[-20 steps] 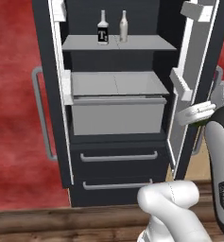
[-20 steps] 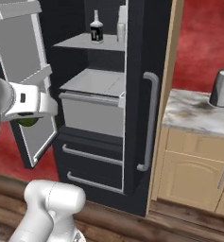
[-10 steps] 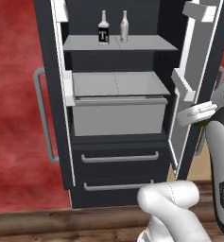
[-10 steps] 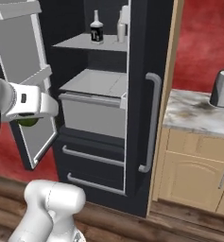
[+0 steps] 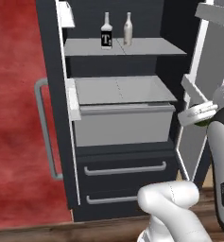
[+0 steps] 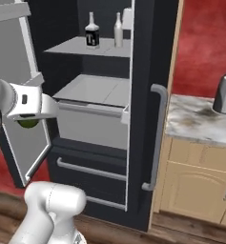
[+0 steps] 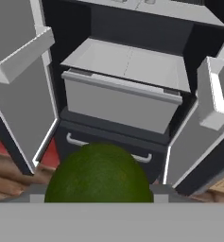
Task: Place the liquors on the top shelf of the fridge to keep them out of children's reach, and place the lime on lower shelves for easy access.
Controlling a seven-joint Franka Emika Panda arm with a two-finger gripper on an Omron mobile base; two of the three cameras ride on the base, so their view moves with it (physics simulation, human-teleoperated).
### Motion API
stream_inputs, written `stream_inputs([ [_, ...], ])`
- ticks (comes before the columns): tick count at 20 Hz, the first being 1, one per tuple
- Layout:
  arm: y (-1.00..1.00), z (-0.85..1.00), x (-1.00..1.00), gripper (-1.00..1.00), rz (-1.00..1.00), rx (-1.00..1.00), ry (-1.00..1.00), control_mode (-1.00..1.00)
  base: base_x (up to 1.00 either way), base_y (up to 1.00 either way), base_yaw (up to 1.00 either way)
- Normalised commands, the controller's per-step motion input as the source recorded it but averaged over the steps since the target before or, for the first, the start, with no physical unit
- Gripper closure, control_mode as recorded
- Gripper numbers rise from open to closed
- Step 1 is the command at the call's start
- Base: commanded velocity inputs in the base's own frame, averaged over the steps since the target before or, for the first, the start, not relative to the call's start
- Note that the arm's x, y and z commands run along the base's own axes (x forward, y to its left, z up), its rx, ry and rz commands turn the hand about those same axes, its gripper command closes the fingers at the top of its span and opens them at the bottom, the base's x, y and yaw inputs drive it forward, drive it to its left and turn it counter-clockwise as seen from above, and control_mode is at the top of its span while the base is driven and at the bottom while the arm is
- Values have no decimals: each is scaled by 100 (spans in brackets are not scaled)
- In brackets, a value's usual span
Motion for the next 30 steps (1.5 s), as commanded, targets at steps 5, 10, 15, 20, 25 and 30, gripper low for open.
stream_inputs([
  [5,0,0,0,100,0,0,0,100,65,40,-9],
  [10,0,0,0,100,0,0,0,100,63,28,-9],
  [15,0,0,0,100,0,0,0,100,55,18,-9],
  [20,0,0,0,100,0,0,0,100,48,17,-9],
  [25,0,0,0,100,0,0,0,100,41,18,-9],
  [30,6,-10,15,100,-4,-2,1,-100,22,14,-6],
])
